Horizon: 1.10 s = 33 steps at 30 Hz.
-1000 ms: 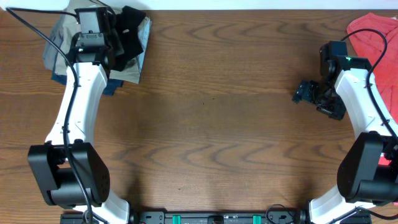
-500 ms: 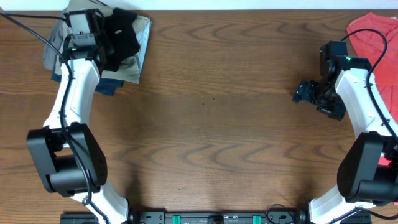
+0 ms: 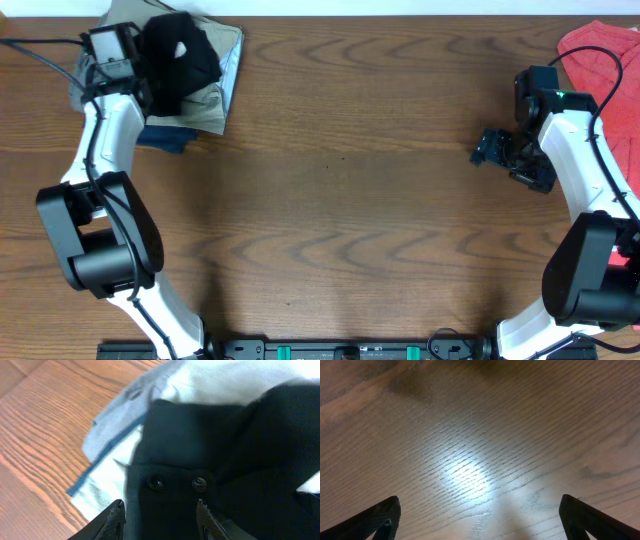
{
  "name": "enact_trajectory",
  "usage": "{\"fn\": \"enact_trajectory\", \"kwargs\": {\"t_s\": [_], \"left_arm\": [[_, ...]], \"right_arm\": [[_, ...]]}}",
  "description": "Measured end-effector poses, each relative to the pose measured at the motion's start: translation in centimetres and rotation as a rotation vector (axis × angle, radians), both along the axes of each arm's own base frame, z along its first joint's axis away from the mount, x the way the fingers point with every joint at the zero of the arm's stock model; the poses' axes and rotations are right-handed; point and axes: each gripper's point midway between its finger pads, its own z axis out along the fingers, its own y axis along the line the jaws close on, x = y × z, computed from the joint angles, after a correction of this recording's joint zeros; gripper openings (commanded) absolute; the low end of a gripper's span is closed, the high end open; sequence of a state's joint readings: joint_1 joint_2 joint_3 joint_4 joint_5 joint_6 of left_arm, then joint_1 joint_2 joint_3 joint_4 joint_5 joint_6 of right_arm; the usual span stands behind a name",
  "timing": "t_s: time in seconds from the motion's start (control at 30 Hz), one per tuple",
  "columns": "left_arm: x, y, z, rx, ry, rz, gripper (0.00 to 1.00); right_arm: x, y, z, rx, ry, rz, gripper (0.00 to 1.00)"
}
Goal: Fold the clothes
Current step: 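Lower the black shirt onto the khaki pants and open the left gripper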
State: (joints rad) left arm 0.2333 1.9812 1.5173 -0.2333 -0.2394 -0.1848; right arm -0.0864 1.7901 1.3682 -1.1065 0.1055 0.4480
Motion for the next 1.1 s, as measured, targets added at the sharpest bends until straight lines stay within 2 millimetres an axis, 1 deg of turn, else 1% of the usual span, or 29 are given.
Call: {"fn": "enact_trajectory", "kwargs": {"t_s": [0.07,0.2,0.3,0.37,0.4,0.47,0.53,0.57,0.6,0.73,0.93,1.0,1.1], "left_arm": [[-0.1,0.9,0.3,0.005,-0.006,0.016,0.61],[-0.8,2.3,0.3,0.002,-0.002,0.048,0.63],[-1.1,2.5,0.1,-0.001,0.011,0.053,0.63],[-1.2,2.4,0.3,-0.001,0.01,0.051,0.63],[-1.2,2.3,0.6,0.0,0.006,0.049,0.61],[-1.1,2.0,1.5,0.001,-0.013,0.046,0.43],[-1.1,1.7,2.3,0.005,-0.026,0.041,0.19],[-1.2,1.4,2.5,0.005,-0.024,0.036,0.11],[-1.3,1.3,2.6,0.002,-0.019,0.035,0.06],[-1.6,0.2,1.9,-0.03,0.014,-0.001,0.06],[-1.2,-0.9,1.3,-0.086,0.013,-0.053,0.06],[-1.2,-1.2,0.3,-0.104,0.033,-0.064,0.06],[-1.5,-1.5,-2.4,-0.131,0.099,-0.067,0.06]], "right_arm": [[0.0,0.0,0.0,0.0,0.0,0.0,0.99],[0.0,0.0,0.0,0.0,0.0,0.0,0.99],[0.0,0.0,0.0,0.0,0.0,0.0,0.99],[0.0,0.0,0.0,0.0,0.0,0.0,0.99],[0.0,0.0,0.0,0.0,0.0,0.0,0.99],[0.0,0.0,0.0,0.0,0.0,0.0,0.99],[0.0,0.0,0.0,0.0,0.0,0.0,0.99],[0.0,0.0,0.0,0.0,0.0,0.0,0.99],[0.0,0.0,0.0,0.0,0.0,0.0,0.99],[0.0,0.0,0.0,0.0,0.0,0.0,0.99],[0.0,0.0,0.0,0.0,0.0,0.0,0.99],[0.0,0.0,0.0,0.0,0.0,0.0,0.99],[0.0,0.0,0.0,0.0,0.0,0.0,0.99]]}}
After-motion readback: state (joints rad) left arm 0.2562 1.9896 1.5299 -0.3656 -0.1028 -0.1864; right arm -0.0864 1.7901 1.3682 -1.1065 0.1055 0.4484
